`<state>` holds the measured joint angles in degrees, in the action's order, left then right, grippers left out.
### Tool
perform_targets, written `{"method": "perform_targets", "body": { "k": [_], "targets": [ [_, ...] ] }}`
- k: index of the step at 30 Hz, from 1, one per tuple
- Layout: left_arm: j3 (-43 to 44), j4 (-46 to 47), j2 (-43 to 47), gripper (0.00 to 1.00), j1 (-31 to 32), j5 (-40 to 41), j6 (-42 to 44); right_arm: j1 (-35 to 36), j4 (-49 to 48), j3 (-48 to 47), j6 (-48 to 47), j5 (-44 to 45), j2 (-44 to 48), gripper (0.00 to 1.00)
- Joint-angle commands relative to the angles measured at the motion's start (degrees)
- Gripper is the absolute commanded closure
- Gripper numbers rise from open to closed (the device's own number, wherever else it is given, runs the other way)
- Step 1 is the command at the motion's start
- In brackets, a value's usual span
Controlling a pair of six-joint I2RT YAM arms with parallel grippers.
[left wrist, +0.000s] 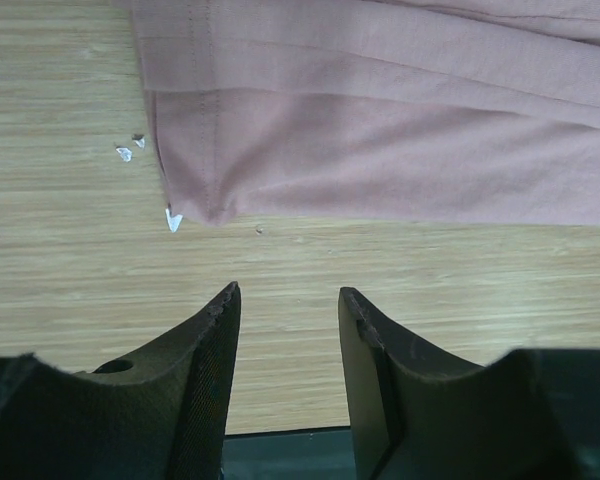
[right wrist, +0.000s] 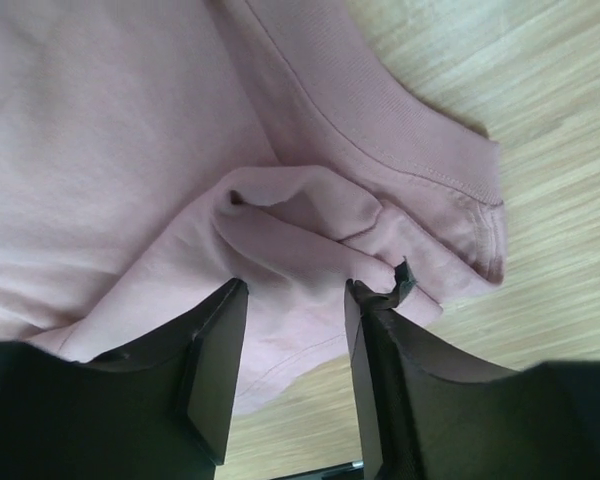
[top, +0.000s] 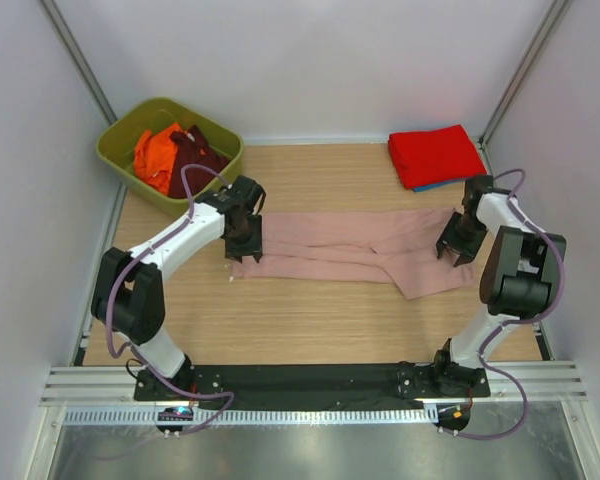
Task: Fold and stack the t-shirts
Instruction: Fold the tshirt
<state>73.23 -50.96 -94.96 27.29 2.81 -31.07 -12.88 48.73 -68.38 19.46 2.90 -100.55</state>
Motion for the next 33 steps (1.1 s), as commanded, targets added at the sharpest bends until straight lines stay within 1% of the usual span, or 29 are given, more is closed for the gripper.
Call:
{"method": "perform_targets", "body": {
  "k": [1,2,3,5,6,8,9,13,16,17,18,21,22,23,24,27,33],
  "targets": [
    [0.07,-0.45,2.23,0.55,-0.22,-1.05,-0.04,1.11,0.31,-3.42,-0.74,0.97,-0.43,0.5],
    [0.16,-0.72,2.32,0.55,-0.22,-0.88,0.04,1.19,0.49,-3.78,-0.22,0.97,-0.43,0.54],
    [0.33,-0.72,2.58,0.55,-0.22,-0.88,0.22,1.2,0.49,-4.04,0.22,0.8,-0.26,0.63],
    [0.51,-1.07,2.76,0.55,-0.22,-0.52,0.48,1.2,0.84,-4.65,0.92,0.18,0.0,0.73],
    [0.6,-1.33,2.93,0.55,-0.22,-0.35,0.48,1.2,0.84,-4.92,1.71,-0.95,0.09,0.83],
    [0.6,-1.6,3.02,0.55,-0.22,-0.35,0.57,1.2,0.84,-5.79,3.29,-2.1,-0.08,0.96],
    [0.6,-1.51,3.2,0.55,-0.22,-0.26,0.57,1.2,0.75,-6.24,5.3,-4.98,-0.26,0.99],
    [0.86,-1.69,3.38,0.55,-0.22,0.0,0.75,1.2,-1.52,-8.08,11.98,-10.44,-0.96,0.99],
    [0.86,-1.86,3.38,0.55,-0.22,0.0,0.84,1.19,-0.84,-11.15,12.62,-10.28,-2.45,0.99],
    [0.86,-1.78,3.38,0.55,-0.22,0.0,0.84,1.2,-0.05,-12.99,11.92,-8.8,-3.33,0.99],
    [0.77,-1.77,3.38,0.55,-0.22,0.18,0.84,1.2,1.88,-13.88,11.04,-7.74,-3.77,0.87],
    [1.21,-0.02,2.42,0.52,-0.31,1.23,1.36,1.2,3.3,-14.15,7.35,-4.22,-4.04,0.56],
    [1.73,0.42,1.63,0.51,-0.31,1.32,1.97,1.2,3.65,-13.54,6.56,-3.17,-3.78,0.54],
    [2.35,0.34,0.75,0.5,-0.31,1.5,2.24,1.2,3.65,-12.06,5.16,-1.07,-3.43,0.49],
    [3.66,0.33,-1.44,0.5,-0.39,1.59,2.42,1.2,3.65,-11.26,4.28,-0.35,-3.16,0.48],
    [4.81,0.24,-3.47,0.51,-0.39,1.58,3.12,1.2,3.22,-8.18,2.08,1.58,-1.84,0.45],
    [1.83,0.6,-3.48,0.55,-1.45,5.71,3.74,1.2,2.51,-5.36,1.01,2.02,-0.43,0.44]
  ]
}}
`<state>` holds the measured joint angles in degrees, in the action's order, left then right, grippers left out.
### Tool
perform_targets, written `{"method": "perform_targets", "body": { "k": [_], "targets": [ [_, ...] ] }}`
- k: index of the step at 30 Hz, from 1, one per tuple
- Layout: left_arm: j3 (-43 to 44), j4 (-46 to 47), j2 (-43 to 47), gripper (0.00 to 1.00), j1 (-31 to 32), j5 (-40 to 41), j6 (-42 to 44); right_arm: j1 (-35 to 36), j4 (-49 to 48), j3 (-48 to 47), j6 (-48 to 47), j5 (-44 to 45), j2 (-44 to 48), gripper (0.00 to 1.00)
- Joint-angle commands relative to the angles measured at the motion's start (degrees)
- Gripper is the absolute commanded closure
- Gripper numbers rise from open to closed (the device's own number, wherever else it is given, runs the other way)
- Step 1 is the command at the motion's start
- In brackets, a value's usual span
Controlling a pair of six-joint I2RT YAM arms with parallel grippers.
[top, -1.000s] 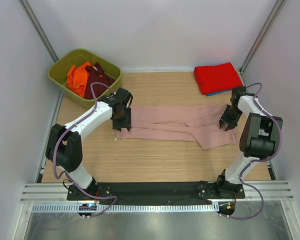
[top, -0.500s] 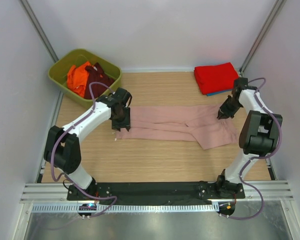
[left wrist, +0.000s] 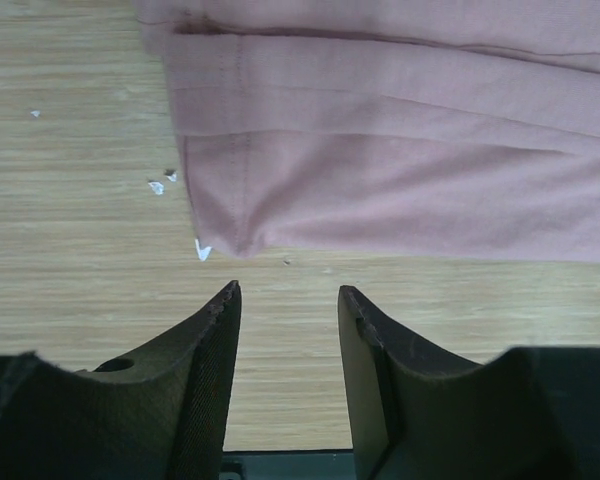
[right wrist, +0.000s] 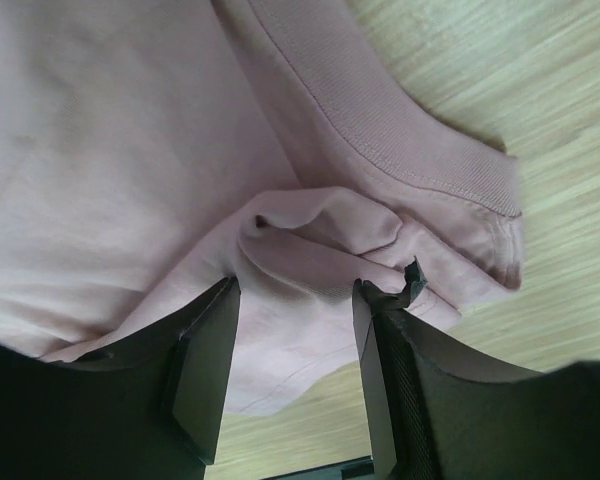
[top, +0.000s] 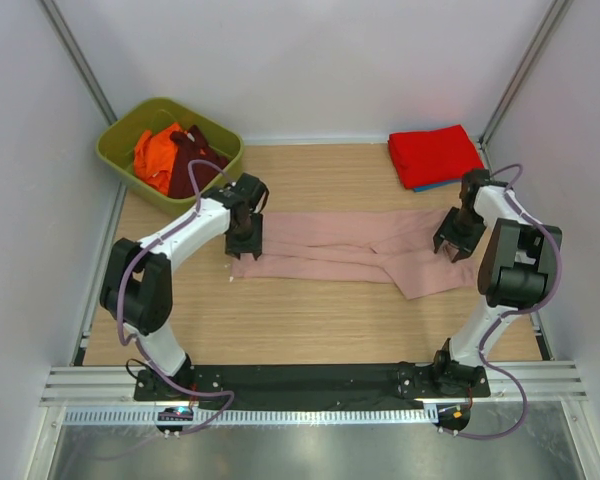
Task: Fold and stack the t-shirts
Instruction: Fold the tshirt
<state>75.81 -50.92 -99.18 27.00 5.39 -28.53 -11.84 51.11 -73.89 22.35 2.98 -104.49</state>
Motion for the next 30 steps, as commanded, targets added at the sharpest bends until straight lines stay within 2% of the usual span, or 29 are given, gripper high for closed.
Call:
{"method": "perform_targets", "body": {
  "k": [1,6,11,15,20,25,29,30],
  "targets": [
    [-1.71,0.64,0.56,0.55,-1.43,3.4,1.2,0.15,0.21,0.06,-1.87,1.94,3.5,0.44],
    [-2.69,1.43,-1.81,0.56,-2.92,5.86,-0.2,0.06,1.26,-0.47,-1.35,3.6,4.12,0.46],
    [-1.89,1.96,-6.02,0.58,-3.89,4.73,-0.56,-2.13,1.8,0.23,1.46,4.84,4.99,0.48],
    [-2.42,3.19,-6.73,0.59,-4.24,3.14,-0.47,-7.22,-0.04,1.55,4.02,-0.6,5.35,0.46],
    [-3.48,4.77,-6.73,0.64,-4.94,1.12,-0.47,-7.5,-1.71,1.73,2.09,-5.88,4.82,0.44],
    [-3.83,5.04,-7.0,0.78,-5.29,0.5,-0.47,-7.33,-4.0,3.31,0.86,-10.01,4.65,0.43],
    [-3.57,4.16,-6.65,0.78,-5.29,1.73,-0.64,-6.97,-4.88,4.1,0.42,-10.89,4.2,0.43],
    [-3.56,3.37,-6.3,0.75,-5.3,2.51,-0.82,-6.89,-4.97,4.19,0.5,-10.89,4.29,0.42]
  ]
}}
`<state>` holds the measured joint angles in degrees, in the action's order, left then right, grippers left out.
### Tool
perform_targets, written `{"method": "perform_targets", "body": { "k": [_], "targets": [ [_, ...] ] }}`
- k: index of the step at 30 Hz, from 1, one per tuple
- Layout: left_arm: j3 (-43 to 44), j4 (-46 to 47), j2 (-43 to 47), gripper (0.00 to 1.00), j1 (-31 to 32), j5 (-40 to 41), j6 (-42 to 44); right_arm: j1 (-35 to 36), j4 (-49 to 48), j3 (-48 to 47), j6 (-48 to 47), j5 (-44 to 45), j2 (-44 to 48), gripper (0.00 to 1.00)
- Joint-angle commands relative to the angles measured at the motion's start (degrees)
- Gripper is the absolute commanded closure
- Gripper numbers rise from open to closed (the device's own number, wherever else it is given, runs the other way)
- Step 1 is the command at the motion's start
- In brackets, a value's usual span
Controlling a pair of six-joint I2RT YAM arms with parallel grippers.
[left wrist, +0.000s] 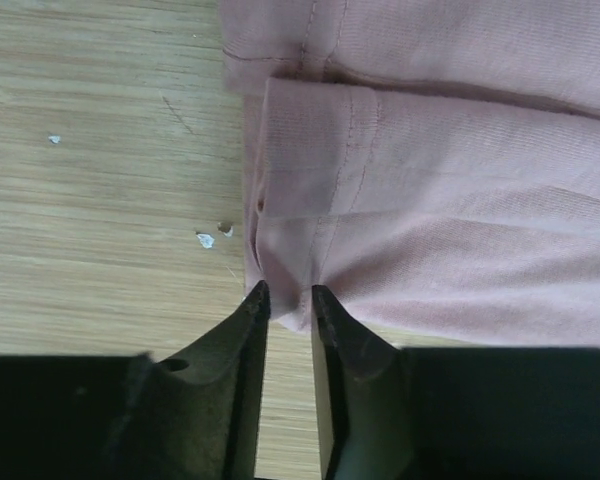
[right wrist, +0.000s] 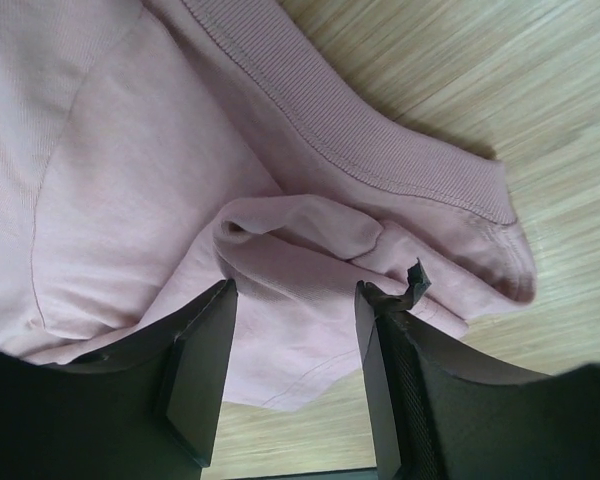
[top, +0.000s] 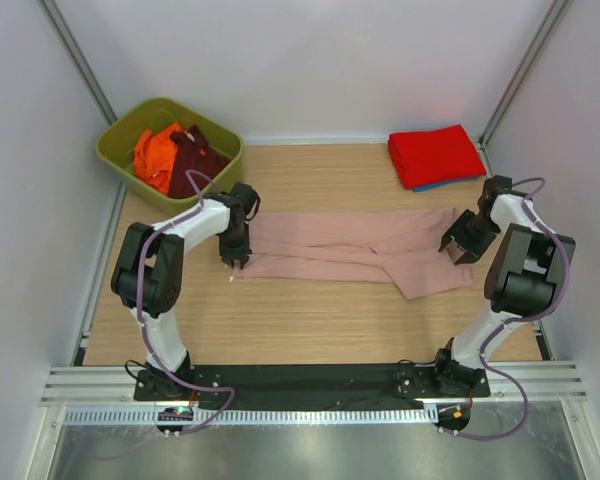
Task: Fold and stack the t-shirts
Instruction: Fold the tshirt
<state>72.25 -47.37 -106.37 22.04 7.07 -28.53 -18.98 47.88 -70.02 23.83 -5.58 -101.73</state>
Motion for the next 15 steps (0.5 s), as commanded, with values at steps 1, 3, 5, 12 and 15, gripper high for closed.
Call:
{"method": "perform_targets", "body": {
  "k": [1,3,5,12,15],
  "targets": [
    [0.0,-0.43,2.2,0.72,-0.25,2.58,-0.73,0.44,-2.0,0.5,-1.16,-2.33,1.62,0.42],
    [0.17,-0.87,3.7,0.67,-0.33,4.08,-0.65,1.14,-1.91,0.06,-1.6,-2.15,1.1,0.42],
    [1.57,-1.4,5.2,0.6,-0.33,5.32,-0.47,2.01,-2.0,-0.03,-1.69,-1.8,0.49,0.41],
    [9.83,-1.57,2.05,0.53,-0.33,5.94,0.41,3.95,-1.56,-1.35,-1.6,-0.39,-1.01,0.42],
    [13.17,-2.28,-2.6,0.56,-0.33,6.2,0.67,4.04,-1.73,-1.61,-1.77,-0.48,-1.1,0.44]
  ]
}}
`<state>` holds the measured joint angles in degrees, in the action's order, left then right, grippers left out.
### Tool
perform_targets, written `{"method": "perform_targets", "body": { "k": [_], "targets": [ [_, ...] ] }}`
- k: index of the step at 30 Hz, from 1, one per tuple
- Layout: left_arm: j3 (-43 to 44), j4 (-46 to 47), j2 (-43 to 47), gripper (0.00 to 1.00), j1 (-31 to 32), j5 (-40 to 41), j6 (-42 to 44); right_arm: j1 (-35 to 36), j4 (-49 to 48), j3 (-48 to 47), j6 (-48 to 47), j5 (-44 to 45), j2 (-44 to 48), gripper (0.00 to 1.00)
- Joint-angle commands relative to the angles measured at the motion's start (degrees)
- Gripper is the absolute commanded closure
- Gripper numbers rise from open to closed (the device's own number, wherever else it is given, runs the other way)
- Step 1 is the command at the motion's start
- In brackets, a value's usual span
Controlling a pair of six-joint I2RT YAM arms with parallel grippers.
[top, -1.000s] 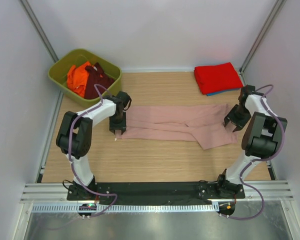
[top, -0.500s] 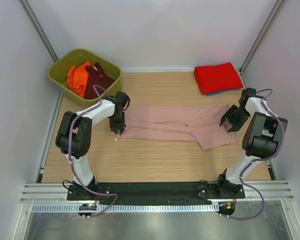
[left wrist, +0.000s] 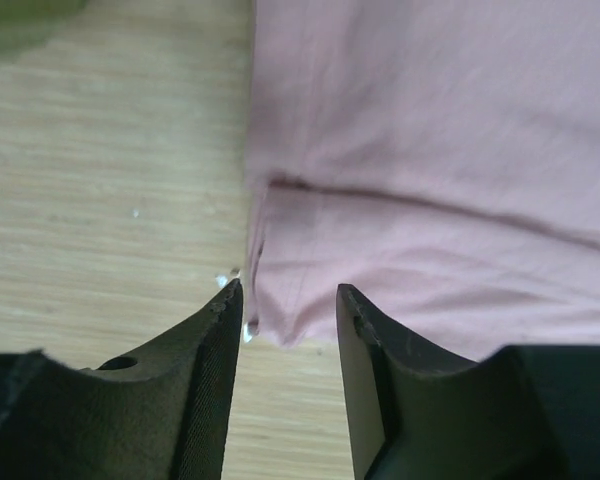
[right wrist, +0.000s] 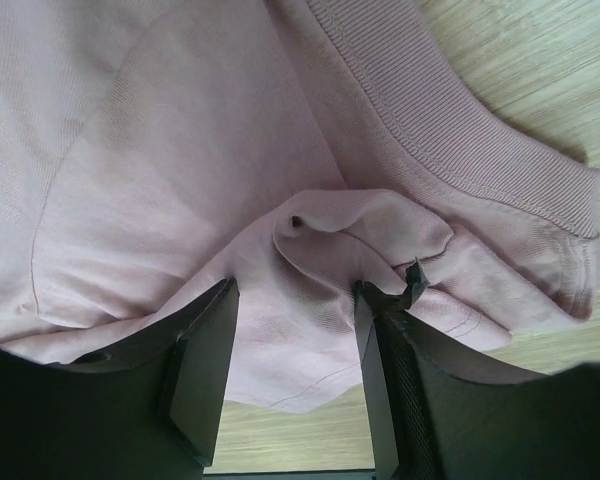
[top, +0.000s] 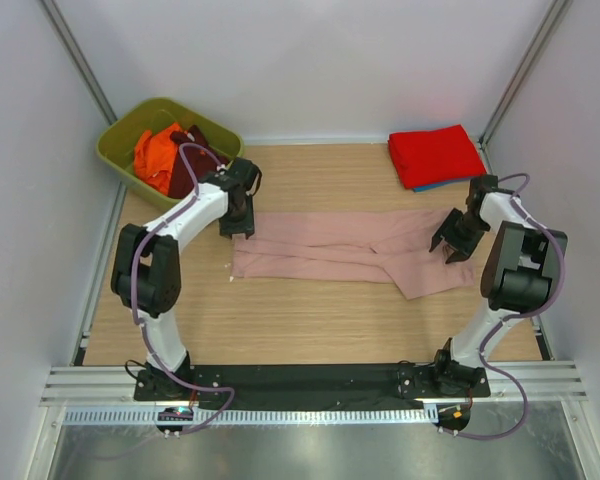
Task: Fold and stack the t-shirts
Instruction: Fold the tshirt
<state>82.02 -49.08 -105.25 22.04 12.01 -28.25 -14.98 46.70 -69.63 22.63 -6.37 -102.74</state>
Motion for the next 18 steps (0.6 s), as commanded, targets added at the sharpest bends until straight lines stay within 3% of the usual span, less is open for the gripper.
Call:
{"method": "perform_targets", "body": {
  "k": [1,5,18],
  "targets": [
    [3.76,-0.23,-4.43,0.58,-0.42,1.17,0.56,-0.05,-0.55,-2.09,-0.83,0.31,-0.09,0.44],
    [6.04,0.04,-7.42,0.63,-1.12,1.35,0.74,0.04,-0.2,-2.62,-1.27,0.48,-0.36,0.45],
    [7.72,0.04,-9.79,0.6,-1.65,2.14,1.18,-0.05,-0.03,-3.68,-1.28,0.04,-1.41,0.45]
  ]
}}
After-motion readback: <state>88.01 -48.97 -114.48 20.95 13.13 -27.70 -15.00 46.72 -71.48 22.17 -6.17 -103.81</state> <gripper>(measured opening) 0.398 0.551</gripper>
